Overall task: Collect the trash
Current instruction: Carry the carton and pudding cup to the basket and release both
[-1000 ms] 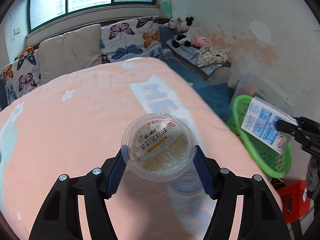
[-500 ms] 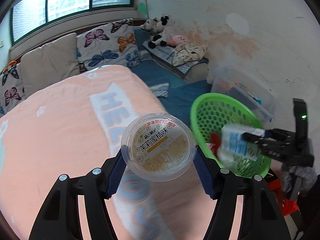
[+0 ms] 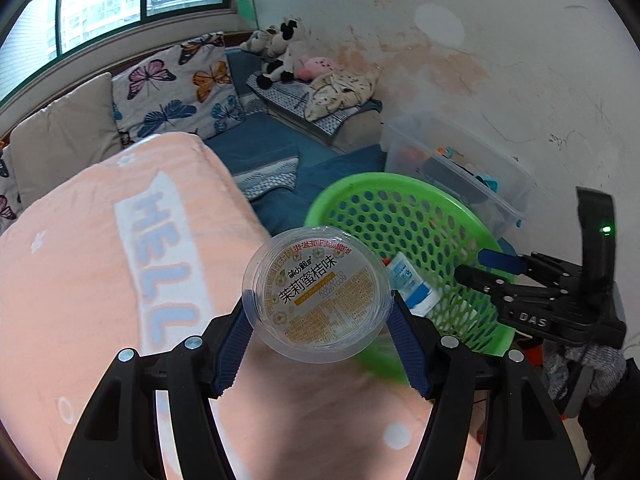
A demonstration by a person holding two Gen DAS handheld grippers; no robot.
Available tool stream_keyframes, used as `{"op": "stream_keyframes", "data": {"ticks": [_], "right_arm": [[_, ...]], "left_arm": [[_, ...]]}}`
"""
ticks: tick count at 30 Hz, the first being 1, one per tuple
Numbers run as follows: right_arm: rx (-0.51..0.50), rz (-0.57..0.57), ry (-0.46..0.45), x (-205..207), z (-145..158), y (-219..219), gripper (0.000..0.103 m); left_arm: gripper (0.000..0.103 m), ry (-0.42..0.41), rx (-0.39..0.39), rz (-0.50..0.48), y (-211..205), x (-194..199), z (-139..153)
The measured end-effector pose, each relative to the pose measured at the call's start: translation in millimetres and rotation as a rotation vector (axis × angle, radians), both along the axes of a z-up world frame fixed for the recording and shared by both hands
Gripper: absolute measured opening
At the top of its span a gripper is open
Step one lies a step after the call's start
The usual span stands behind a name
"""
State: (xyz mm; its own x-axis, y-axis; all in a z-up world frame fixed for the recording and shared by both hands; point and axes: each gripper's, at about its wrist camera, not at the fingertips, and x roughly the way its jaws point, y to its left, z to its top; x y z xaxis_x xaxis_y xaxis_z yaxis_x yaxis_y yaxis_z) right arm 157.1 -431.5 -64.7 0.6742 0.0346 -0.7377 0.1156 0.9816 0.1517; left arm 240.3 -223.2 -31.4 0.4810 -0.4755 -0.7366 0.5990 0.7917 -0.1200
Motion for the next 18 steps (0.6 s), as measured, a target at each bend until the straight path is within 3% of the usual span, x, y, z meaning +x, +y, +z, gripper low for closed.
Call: {"op": "stream_keyframes", "data": {"ticks": [10,18], "right_arm": [[0.02,-0.037,-0.049,-38,13,-8,0.077],[0.007,-0.044,-0.059,-59,13,-2,0.083]], "left_arm": [[0.064,0.033,0.025,-0.047,-38,-10,-13],[0.066,0.061,0.04,-0.057,-50,-13,-22]]}}
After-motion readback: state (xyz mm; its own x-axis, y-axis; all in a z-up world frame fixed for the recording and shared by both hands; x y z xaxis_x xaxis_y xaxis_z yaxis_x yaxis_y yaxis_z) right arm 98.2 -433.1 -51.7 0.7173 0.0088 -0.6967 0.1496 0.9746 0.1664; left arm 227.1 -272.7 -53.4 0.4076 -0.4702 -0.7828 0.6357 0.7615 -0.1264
